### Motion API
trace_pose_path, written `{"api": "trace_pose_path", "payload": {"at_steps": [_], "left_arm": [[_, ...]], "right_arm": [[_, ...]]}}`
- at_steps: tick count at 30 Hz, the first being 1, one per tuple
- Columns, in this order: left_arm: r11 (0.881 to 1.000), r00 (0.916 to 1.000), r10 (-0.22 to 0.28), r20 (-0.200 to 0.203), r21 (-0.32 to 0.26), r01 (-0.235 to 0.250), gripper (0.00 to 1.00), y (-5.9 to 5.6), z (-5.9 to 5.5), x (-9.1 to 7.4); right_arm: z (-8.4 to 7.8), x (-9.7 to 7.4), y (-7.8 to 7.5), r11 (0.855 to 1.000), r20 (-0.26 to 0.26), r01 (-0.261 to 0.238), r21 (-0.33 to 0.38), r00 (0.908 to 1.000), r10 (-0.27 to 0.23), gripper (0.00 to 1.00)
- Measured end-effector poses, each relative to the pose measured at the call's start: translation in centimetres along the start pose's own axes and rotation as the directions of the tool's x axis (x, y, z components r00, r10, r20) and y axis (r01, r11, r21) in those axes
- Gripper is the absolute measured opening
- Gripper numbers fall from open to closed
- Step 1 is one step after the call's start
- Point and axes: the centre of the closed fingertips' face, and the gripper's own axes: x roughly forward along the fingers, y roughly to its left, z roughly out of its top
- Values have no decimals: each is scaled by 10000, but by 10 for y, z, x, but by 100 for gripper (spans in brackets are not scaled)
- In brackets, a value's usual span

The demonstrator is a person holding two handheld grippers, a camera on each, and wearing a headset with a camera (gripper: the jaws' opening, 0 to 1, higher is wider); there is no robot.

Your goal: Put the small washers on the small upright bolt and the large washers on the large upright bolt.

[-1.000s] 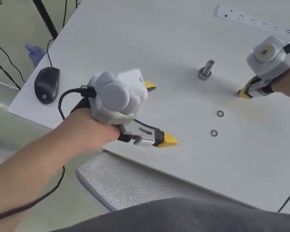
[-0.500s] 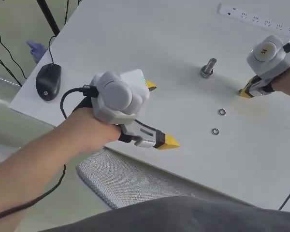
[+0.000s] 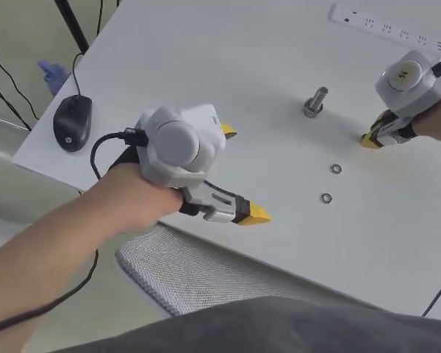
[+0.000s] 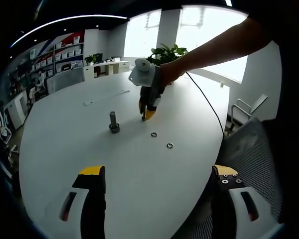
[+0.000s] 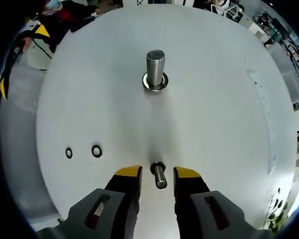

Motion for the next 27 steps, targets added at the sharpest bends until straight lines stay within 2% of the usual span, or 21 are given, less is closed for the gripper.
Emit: {"api": "trace_pose_path", "payload": {"at_steps": [5,11,17,21,25,27], "left_arm": [[10000,10000,2,10,6,-2,88,-1,2,-1],[9999,9999,-85,-102,136,87,88,-7,3,-2],[9999,10000,-47,-8,142,47,89,-5,8,-5],[9997,10000,-24,-84,241,26,89,-3,7,-4],[9997,10000,-16,-60,228,17,88,-3,7,-4],[9997,10000,-3,-64,243,4,88,-4,7,-5]], "right_arm": [[0,-2,0,10000,13,-55,2,10000,55,28],[1,-12,0,10000,130,19,44,9999,-19,28],[2,-28,1,9999,125,166,-47,9998,-166,29],[5,-40,1,9995,243,265,164,9993,-269,29],[10,-49,9,9994,467,211,269,9987,-223,29],[9,-45,9,9995,499,189,270,9985,-202,29]]}}
